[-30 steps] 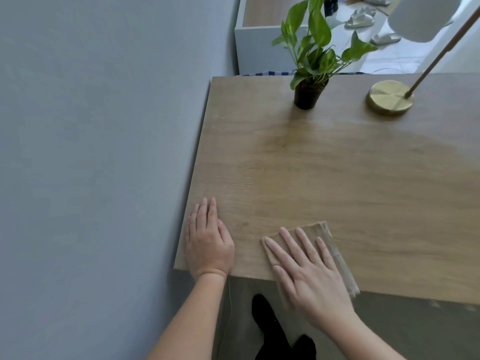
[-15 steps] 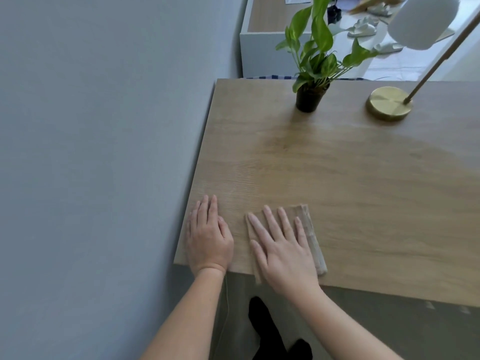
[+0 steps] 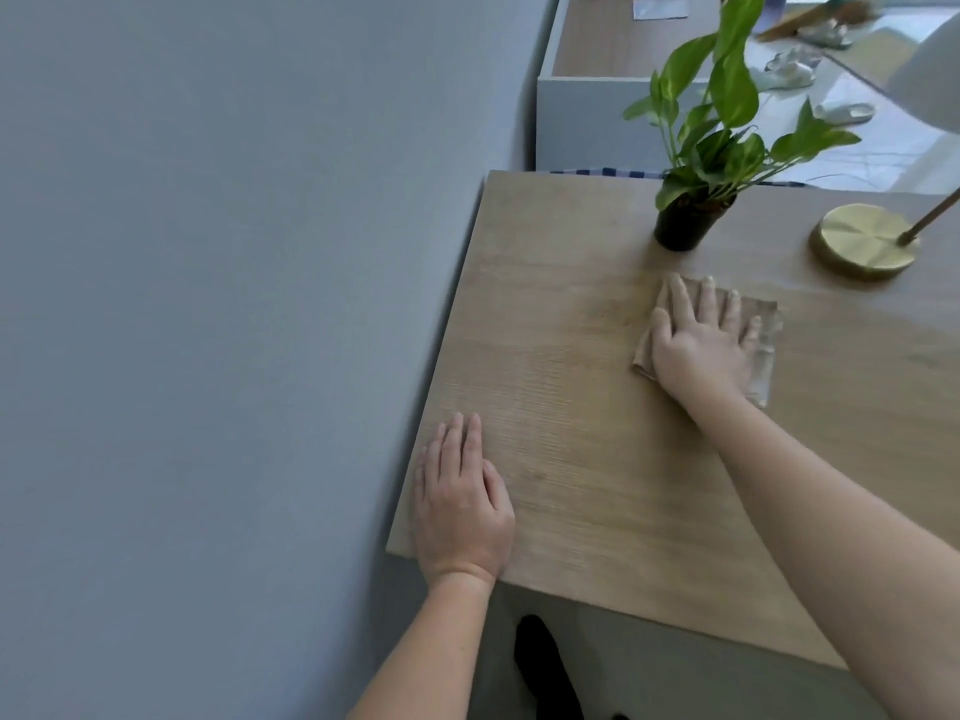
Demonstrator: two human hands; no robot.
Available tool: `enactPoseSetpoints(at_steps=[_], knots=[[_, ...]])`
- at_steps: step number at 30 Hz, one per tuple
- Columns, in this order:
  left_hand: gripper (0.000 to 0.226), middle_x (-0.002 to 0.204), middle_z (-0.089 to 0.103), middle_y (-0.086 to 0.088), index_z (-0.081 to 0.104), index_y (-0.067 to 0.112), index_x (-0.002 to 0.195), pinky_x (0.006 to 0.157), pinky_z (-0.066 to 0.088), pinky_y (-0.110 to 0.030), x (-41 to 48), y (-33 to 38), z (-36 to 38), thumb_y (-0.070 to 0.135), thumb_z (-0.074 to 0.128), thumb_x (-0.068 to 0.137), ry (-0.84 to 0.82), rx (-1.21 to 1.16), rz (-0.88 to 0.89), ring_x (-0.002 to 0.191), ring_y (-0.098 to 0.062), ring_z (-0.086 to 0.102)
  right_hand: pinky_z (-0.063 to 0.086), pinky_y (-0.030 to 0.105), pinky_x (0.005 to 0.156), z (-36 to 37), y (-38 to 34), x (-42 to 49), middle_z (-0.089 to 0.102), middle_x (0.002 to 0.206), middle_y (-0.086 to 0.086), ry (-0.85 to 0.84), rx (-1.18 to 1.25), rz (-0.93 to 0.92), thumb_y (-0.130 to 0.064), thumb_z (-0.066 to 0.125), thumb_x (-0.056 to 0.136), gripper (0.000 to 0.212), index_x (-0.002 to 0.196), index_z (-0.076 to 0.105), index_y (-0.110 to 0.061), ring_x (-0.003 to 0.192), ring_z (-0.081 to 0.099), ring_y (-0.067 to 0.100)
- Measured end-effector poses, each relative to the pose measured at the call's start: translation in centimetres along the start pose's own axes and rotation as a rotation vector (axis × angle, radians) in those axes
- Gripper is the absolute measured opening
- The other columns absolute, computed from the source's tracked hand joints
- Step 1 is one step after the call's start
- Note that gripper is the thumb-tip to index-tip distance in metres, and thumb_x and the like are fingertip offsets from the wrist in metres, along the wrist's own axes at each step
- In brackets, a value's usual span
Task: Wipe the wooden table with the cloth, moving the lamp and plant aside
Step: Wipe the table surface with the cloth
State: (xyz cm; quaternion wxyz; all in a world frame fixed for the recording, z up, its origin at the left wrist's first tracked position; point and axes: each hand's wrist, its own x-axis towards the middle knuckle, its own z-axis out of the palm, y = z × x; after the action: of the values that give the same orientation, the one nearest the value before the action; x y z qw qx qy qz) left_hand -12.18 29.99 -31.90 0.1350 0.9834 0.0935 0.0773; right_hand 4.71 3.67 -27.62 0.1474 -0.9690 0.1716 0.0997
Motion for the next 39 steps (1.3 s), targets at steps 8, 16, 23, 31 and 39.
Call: enactPoseSetpoints(at_steps=[8,16,23,31,39], knots=[[0.060,0.164,0.050,0.000,0.050,0.022,0.160,0.129,0.027,-0.039,0.1,-0.2,-0.1,0.030,0.044,0.101,0.021,0.003,0.000,0.154,-0.020,0.041,-0.002,0.048,0.132,5.1,-1.3,-17.3,-0.006,0.175,-0.017,-0.170,-0.128,-0.656,-0.062,0.015,0.110,0.057,0.164,-0.003,-0.055,0.163,-0.010,0.015],[0.059,0.166,0.047,-0.001,0.049,0.019,0.160,0.130,0.028,-0.045,0.2,-0.1,-0.3,0.029,0.040,0.103,0.011,-0.015,0.010,0.155,-0.022,0.038,-0.003,0.049,0.132,1.4,4.3,-8.6,-0.001,0.177,-0.013,-0.025,-0.101,-0.202,-0.067,0.006,0.106,0.058,0.162,-0.004,-0.058,0.163,-0.008,0.016],[0.059,0.165,0.048,-0.002,0.050,0.019,0.160,0.129,0.027,-0.042,0.2,-0.1,-0.4,0.029,0.042,0.102,-0.007,-0.003,0.004,0.155,-0.023,0.039,-0.004,0.052,0.131,6.9,-3.5,-17.8,-0.010,0.176,-0.011,-0.087,-0.063,-0.386,-0.061,0.013,0.110,0.060,0.165,-0.006,-0.050,0.163,-0.014,0.020],[0.058,0.167,0.045,0.000,0.047,0.021,0.161,0.131,0.027,-0.043,-0.1,0.2,-0.7,0.028,0.040,0.105,-0.019,-0.010,-0.003,0.157,-0.021,0.037,0.004,0.047,0.132,3.7,8.5,-22.1,0.006,0.175,-0.018,-0.093,-0.178,-0.392,-0.064,0.015,0.109,0.057,0.162,-0.002,-0.058,0.163,-0.003,0.013],[0.058,0.167,0.045,0.001,0.047,0.022,0.161,0.131,0.026,-0.041,-0.2,0.0,-0.4,0.029,0.039,0.104,-0.020,-0.014,-0.009,0.157,-0.020,0.037,-0.009,0.050,0.130,3.7,1.8,-13.0,-0.010,0.176,-0.010,-0.026,-0.031,-0.137,-0.064,0.009,0.108,0.060,0.165,-0.007,-0.051,0.162,-0.015,0.020]])
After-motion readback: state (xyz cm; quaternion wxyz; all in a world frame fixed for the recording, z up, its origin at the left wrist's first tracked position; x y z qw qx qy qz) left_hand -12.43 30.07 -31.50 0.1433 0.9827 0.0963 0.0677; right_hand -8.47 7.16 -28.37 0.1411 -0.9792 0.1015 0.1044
